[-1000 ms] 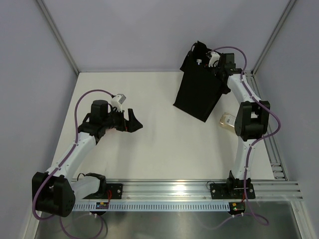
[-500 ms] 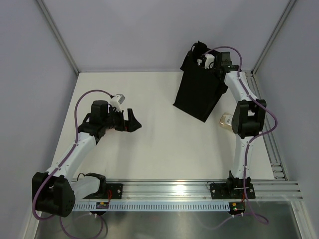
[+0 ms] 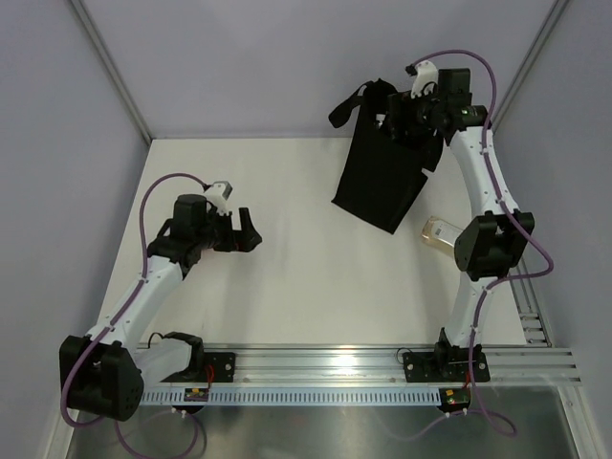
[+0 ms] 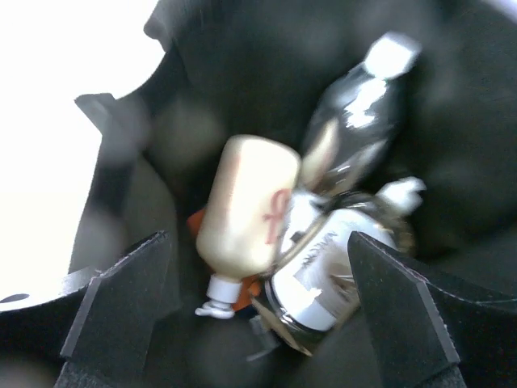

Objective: Place the personal care products into the canvas bag

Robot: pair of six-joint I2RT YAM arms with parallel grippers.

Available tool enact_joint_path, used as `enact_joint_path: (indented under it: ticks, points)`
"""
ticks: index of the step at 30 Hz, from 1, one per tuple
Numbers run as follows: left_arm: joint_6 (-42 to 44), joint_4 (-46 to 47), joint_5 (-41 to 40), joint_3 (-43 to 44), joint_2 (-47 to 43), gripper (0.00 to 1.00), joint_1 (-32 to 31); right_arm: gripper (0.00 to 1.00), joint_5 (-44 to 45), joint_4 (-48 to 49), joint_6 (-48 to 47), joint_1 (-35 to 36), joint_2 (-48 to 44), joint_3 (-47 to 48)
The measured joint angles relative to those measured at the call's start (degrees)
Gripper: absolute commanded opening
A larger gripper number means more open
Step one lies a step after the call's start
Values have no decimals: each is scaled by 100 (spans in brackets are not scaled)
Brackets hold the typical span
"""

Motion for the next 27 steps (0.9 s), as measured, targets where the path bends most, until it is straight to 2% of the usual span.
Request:
enact_joint_path:
  ticks: [4, 9, 13, 16, 19, 23, 27]
  points:
    - [-35, -125, -468, 11, -57, 99, 0, 99, 354, 446, 35, -133, -772, -232]
    - [-286, -380, -1073, 101, -68, 99, 26, 99, 675, 1419, 227, -402, -2236, -1447]
    - [-883, -586, -1333, 227, -192, 99, 310, 99, -378, 1799, 181, -599, -3185, -2455]
    - [-1694, -697, -1556, 243, -334, 99, 680, 99, -1419, 1891, 118, -590, -3694, -3375]
    - [-2820, -1023, -1827, 271, -326, 99, 1104, 100, -2081, 1805, -92, -535, -3884, -4063]
    - [-4365, -1191, -1755, 245, 46, 99, 1744, 99, -2533, 1495, -323, -525, -3901, -4551]
    - [-5663, -1169, -1683, 225, 728, 99, 1891, 99, -2822, 1449, -376, -520, -4083, -5080]
